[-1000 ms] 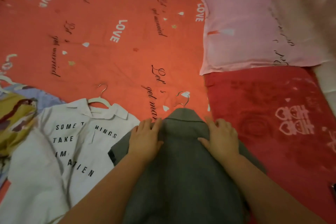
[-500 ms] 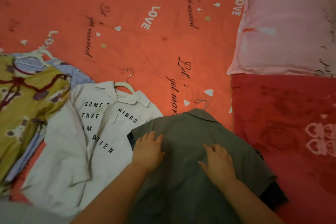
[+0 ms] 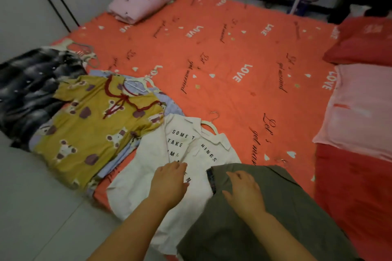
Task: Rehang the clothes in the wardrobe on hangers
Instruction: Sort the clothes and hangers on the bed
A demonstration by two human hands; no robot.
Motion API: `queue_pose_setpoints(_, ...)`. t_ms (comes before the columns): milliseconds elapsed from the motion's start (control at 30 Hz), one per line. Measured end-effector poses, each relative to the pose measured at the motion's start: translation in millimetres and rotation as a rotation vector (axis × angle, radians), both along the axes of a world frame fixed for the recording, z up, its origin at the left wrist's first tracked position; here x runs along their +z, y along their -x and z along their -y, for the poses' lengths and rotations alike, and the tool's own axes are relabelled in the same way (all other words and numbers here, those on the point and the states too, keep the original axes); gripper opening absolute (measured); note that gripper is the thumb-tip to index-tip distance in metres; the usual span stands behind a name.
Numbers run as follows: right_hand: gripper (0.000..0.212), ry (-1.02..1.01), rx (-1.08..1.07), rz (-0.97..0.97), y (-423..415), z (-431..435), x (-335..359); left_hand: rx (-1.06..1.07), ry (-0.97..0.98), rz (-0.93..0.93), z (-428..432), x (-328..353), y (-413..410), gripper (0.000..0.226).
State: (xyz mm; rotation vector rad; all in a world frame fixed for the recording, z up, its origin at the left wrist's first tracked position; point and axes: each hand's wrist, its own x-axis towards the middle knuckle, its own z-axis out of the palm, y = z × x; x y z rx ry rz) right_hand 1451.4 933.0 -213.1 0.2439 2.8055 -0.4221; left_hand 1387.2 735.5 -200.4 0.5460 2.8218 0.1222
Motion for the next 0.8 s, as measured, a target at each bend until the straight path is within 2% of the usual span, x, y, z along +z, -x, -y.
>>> queue_pose_setpoints(167,0.054,-0.011,0.138,-0.063,26.3,111.3,27.6,0.075,-0.034,-0.038,125.8,23.6,0.1,0.056)
queue_pose_setpoints(300,0.054,-0.027,0.209,-0.099,43.3,218.0,44.0,0.165,-0.053,-0.074,233.7,41.5,1.0,0.051)
queue_pose_setpoints(500,0.053,-0.055,0.361,-0.146,67.1,366.4,64.6,0.302,-0.071,-0.136,379.9,68.2,-0.7,0.055)
queue_pose_setpoints(600,0.048,-0.066,0.447,-0.181,80.8,424.8,72.7,0.383,-0.057,-0.144,438.9,76.6,-3.8,0.053)
queue_pose_setpoints(800,0.055,-0.085,0.578,-0.182,120.5,517.7,78.2,0.545,-0.042,-0.160,542.0,82.4,-3.8,0.052)
